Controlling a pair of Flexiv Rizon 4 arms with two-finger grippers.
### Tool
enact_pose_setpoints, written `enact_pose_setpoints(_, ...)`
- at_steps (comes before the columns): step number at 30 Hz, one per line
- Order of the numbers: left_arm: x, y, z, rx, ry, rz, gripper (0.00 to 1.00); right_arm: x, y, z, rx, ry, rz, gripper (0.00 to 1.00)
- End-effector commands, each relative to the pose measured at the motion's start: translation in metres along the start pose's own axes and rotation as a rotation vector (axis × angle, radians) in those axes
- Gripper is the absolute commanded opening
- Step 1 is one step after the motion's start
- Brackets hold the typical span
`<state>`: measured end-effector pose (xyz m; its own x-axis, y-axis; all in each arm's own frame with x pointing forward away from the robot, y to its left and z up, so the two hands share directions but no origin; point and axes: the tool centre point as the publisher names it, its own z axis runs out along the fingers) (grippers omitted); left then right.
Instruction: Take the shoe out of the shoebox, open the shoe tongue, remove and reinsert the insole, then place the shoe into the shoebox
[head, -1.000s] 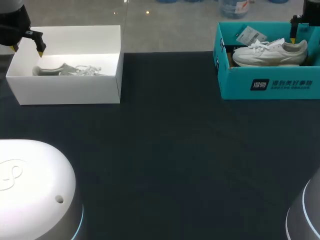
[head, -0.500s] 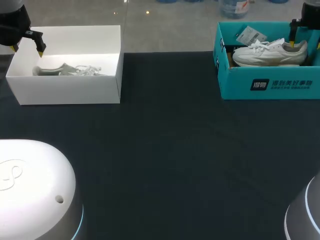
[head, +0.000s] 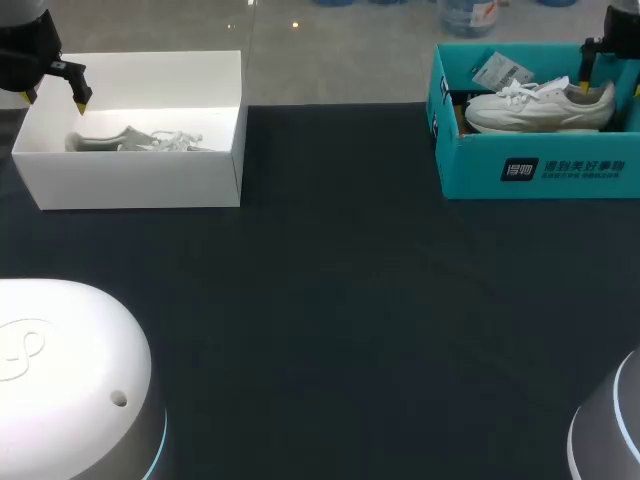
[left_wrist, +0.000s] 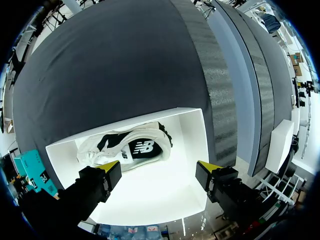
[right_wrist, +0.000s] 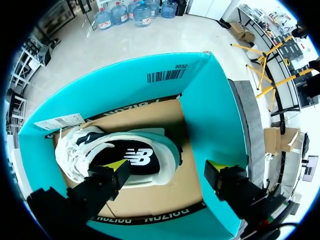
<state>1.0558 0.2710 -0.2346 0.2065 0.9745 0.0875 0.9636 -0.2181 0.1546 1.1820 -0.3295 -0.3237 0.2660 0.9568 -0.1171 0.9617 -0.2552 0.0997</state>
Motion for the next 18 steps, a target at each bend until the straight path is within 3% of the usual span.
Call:
enact_pose_setpoints(1,0.001,0.0,0.0,0.001,0.001,0.001,1.0,0.002,0.009,0.007,0.016,0.0,-0.001,1.0)
enact_pose_setpoints(10,0.001,0.0,0.0,0.001,0.001,0.001,1.0,0.004,0.013,0.015,0.008,0.005,-0.005,1.0)
enact_pose_setpoints(11,0.001,0.0,0.0,0.001,0.001,0.001,1.0,0.004,0.013,0.015,0.003,-0.001,0.0,0.35)
enact_pose_setpoints(12,0.001,0.0,0.0,0.001,0.001,0.001,1.0,0.004,0.012,0.016,-0.002,0.001,0.006,0.0)
enact_pose_setpoints(18,0.001,0.0,0.0,0.001,0.001,0.001,1.0,0.002,0.011,0.017,-0.016,-0.012,0.003,0.0)
